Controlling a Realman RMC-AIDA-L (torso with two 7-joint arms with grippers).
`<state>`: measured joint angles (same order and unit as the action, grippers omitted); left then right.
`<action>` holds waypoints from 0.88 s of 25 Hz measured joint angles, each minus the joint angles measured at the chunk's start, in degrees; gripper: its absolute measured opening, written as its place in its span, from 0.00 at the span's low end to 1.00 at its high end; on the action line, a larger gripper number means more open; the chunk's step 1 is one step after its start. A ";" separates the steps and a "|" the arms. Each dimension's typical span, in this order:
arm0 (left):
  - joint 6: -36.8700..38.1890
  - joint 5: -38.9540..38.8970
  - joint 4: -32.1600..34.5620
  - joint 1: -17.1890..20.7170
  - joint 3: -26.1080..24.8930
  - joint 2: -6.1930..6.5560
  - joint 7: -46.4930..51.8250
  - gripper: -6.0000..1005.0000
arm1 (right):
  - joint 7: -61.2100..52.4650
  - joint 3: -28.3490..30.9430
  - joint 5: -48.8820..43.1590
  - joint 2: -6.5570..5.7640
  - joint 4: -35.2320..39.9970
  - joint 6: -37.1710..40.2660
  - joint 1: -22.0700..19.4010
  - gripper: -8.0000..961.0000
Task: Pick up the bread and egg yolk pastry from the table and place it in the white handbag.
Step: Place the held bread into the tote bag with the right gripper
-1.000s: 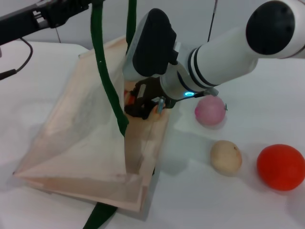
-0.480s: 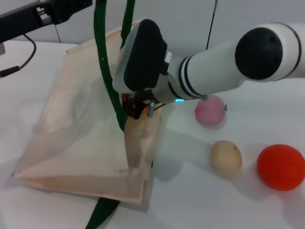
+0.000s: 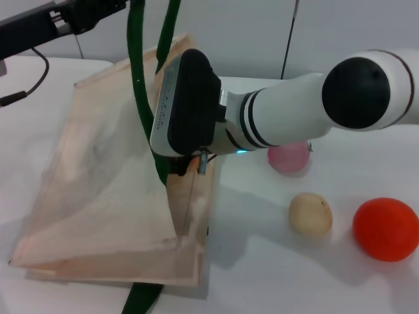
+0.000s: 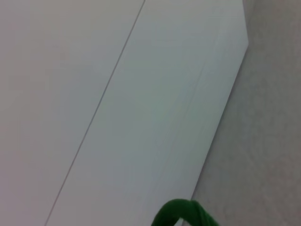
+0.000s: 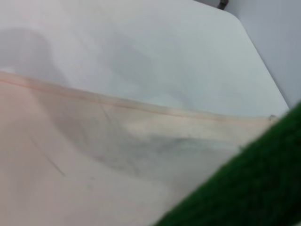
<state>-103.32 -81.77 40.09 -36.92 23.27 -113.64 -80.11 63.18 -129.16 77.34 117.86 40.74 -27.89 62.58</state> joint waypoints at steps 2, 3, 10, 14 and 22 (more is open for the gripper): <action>0.08 0.07 -0.01 0.10 -0.05 0.00 -0.02 0.14 | 0.15 -0.01 0.00 -0.03 0.27 0.27 -0.19 0.49; 0.15 0.12 -0.01 0.14 -0.08 0.00 -0.03 0.14 | 0.16 -0.02 0.01 -0.05 0.33 0.34 -0.24 0.52; 1.03 0.32 -0.01 0.78 -0.06 0.09 -0.05 0.14 | -0.21 0.40 0.02 -0.35 0.69 -0.30 -0.74 0.84; 1.63 0.38 -0.01 1.43 0.20 0.20 -0.05 0.14 | -0.02 0.49 0.05 -0.72 2.17 -0.34 -2.15 0.87; 1.63 0.39 -0.01 2.77 -0.01 0.81 -0.05 0.14 | -0.01 3.30 -0.75 -1.37 2.21 -1.59 -4.49 0.92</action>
<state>-101.69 -81.38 40.08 -34.15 23.26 -112.83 -80.16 63.16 -125.86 76.59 116.49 42.95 -29.48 58.09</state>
